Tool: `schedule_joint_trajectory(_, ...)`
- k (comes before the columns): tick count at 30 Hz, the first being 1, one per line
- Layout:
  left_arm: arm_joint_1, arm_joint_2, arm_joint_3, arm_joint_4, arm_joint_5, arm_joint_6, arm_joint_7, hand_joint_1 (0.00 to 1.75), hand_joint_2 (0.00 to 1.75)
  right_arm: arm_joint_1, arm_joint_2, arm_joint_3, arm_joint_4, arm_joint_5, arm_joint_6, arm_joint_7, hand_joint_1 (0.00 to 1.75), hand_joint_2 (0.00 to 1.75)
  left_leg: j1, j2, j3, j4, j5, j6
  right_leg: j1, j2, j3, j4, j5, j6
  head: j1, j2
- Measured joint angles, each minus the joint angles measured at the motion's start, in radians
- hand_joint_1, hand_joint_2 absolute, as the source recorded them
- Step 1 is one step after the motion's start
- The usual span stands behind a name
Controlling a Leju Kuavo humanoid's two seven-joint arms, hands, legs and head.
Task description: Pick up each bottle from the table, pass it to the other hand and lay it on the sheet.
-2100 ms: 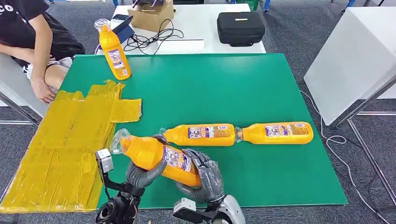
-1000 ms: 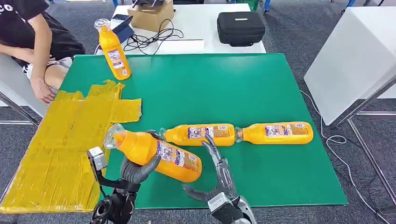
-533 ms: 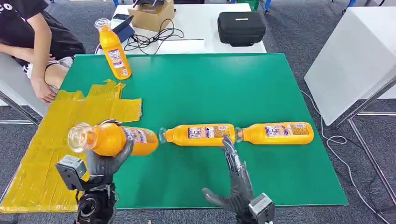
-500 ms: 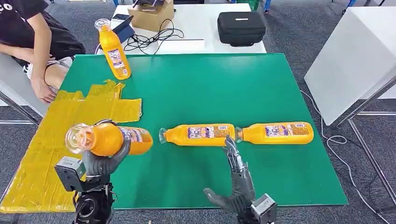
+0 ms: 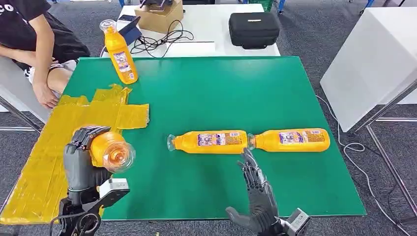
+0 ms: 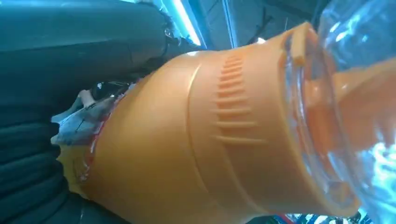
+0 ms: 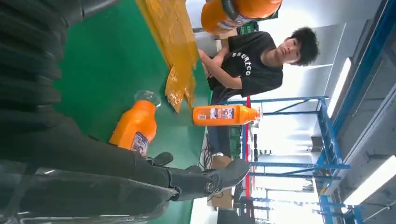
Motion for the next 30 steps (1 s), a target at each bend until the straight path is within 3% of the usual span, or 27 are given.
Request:
schedule_joint_trajectory(8,-0.001,0.014,0.000,0.000,-0.013,0.008,0.006,1.75,1.75,0.000,0.000,-0.006,0.000,-0.002,0.002,0.000,0.00,1.75,0.000,0.000,0.000,0.000,0.000,0.000,0.000,0.000,0.000,0.000,0.000,0.000,0.000,0.000)
schedule_joint_trajectory(10,-0.006,0.034,-0.006,0.002,-0.133,0.037,0.052,1.75,1.75,0.000,0.002,-0.010,0.000,0.007,0.019,0.002,0.00,1.75,0.000,0.000,0.000,0.000,0.000,0.000,0.000,0.000,-0.001,0.000,0.000,0.000,0.000,0.000)
schedule_joint_trajectory(15,-0.053,0.116,-0.043,0.039,-0.619,0.017,0.258,1.75,1.75,-0.010,0.021,-0.029,0.001,0.044,0.066,0.009,0.00,1.75,0.000,0.000,0.001,0.000,0.000,0.000,0.000,0.000,-0.001,0.000,0.000,0.000,0.000,0.000)
schedule_joint_trajectory(17,-0.117,0.215,-0.116,0.063,-0.664,-0.073,0.465,1.75,1.75,-0.015,0.027,-0.039,0.003,0.057,0.086,0.007,0.00,1.75,0.003,0.000,0.001,0.000,0.001,-0.001,0.002,0.000,-0.012,0.000,0.000,0.000,0.000,0.000)
schedule_joint_trajectory(20,-0.273,0.354,-0.348,0.130,-0.673,-0.200,0.789,1.75,1.75,-0.022,0.039,-0.057,0.011,0.070,0.106,0.000,0.00,1.75,0.003,-0.001,0.001,0.000,0.001,-0.001,0.002,-0.001,0.000,0.000,0.000,0.000,-0.001,0.000)
schedule_joint_trajectory(21,-0.313,0.373,-0.416,0.159,-0.675,-0.218,0.787,1.75,1.75,-0.026,0.043,-0.061,0.013,0.075,0.110,-0.002,0.00,1.75,0.003,-0.002,0.001,0.000,0.002,-0.001,0.002,-0.001,0.002,0.001,0.000,0.000,0.000,0.000)
schedule_joint_trajectory(24,-0.367,0.397,-0.540,0.267,-0.682,-0.271,0.627,1.75,1.75,-0.027,0.053,-0.072,0.017,0.082,0.117,-0.009,0.00,1.75,0.003,0.002,0.001,0.000,0.002,-0.001,0.001,0.002,0.001,0.001,0.001,0.000,0.000,0.000)
schedule_joint_trajectory(30,-0.415,0.398,-0.532,0.387,-0.680,-0.333,0.545,1.75,1.75,-0.013,0.060,-0.086,0.015,0.094,0.123,-0.010,0.00,1.75,0.000,0.003,-0.001,0.000,0.001,-0.001,0.000,0.004,-0.002,0.001,0.001,0.000,0.000,0.000)
